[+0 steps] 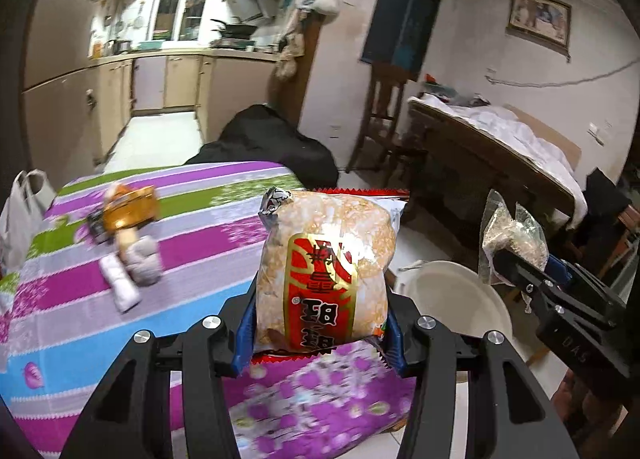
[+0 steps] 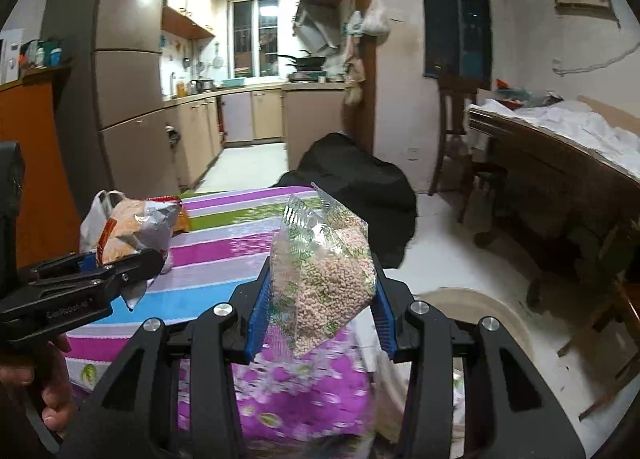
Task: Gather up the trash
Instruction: 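Carry the bread bag and seed bag over the white basin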
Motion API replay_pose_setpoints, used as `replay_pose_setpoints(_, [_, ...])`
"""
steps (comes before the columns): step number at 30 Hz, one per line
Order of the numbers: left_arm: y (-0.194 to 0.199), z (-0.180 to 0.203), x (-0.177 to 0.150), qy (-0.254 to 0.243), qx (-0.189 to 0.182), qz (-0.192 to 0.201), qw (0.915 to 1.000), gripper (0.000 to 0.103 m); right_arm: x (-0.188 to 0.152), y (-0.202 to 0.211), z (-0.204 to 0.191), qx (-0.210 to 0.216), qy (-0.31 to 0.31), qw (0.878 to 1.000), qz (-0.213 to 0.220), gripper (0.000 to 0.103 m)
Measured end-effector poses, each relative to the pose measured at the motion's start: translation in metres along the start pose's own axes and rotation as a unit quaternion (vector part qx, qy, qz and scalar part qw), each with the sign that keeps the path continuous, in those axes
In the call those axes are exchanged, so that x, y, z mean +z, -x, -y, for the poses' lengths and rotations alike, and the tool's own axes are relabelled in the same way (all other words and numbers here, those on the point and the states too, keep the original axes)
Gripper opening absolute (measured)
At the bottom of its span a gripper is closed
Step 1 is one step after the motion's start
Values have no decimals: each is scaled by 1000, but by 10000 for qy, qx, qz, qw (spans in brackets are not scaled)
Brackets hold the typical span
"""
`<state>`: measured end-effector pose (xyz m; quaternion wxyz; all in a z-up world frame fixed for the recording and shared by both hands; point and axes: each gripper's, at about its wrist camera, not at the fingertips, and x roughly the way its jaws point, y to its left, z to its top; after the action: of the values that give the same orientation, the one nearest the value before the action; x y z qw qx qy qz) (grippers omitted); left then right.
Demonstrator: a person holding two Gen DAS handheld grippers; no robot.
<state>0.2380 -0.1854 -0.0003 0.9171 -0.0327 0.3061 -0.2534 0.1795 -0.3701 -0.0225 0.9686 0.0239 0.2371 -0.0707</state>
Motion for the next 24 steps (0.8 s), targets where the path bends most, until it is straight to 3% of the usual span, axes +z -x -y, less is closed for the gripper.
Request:
replay_pose_setpoints(11, [-63, 92, 15, -442, -547, -378, 9968, 52, -5, -3, 85, -565, -395, 9972, -298, 42])
replay_pose_setpoints(24, [-170, 169, 8, -721, -938, -1243, 9852, 52, -28, -38, 158, -736, -960, 9847, -1253, 42])
